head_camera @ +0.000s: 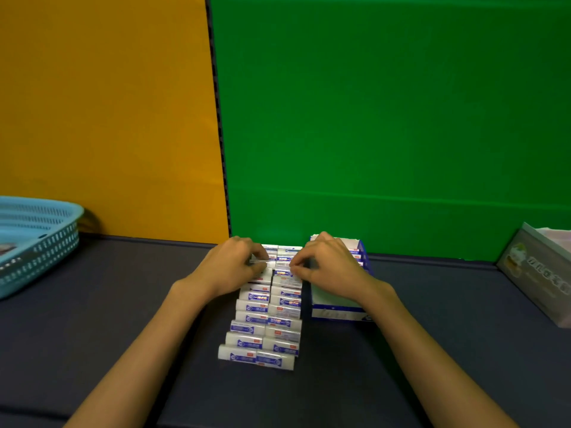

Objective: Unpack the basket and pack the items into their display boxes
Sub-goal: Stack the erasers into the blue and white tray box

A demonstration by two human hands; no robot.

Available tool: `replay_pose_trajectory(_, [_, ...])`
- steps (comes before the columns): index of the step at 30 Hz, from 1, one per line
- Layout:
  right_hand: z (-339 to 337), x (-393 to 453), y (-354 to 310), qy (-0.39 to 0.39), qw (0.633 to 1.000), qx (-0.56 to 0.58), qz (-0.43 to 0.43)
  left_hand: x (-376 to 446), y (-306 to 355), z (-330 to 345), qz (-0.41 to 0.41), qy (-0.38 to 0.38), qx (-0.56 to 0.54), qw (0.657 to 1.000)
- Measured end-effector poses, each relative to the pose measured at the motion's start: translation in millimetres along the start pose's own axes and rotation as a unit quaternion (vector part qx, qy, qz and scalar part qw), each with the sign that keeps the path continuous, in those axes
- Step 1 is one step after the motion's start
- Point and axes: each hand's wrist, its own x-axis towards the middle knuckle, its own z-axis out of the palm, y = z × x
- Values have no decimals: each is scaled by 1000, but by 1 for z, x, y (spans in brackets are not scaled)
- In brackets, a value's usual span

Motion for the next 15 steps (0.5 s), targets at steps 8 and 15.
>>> replay_pose_trajectory(8, [9,2,-14,-68,997,-36,4,-20,-13,1,-1,-56,-21,998])
replay_pose_trajectory(15, [9,3,-19,-69,997,-25,19,-21,-14,4,15,-50,-42,998])
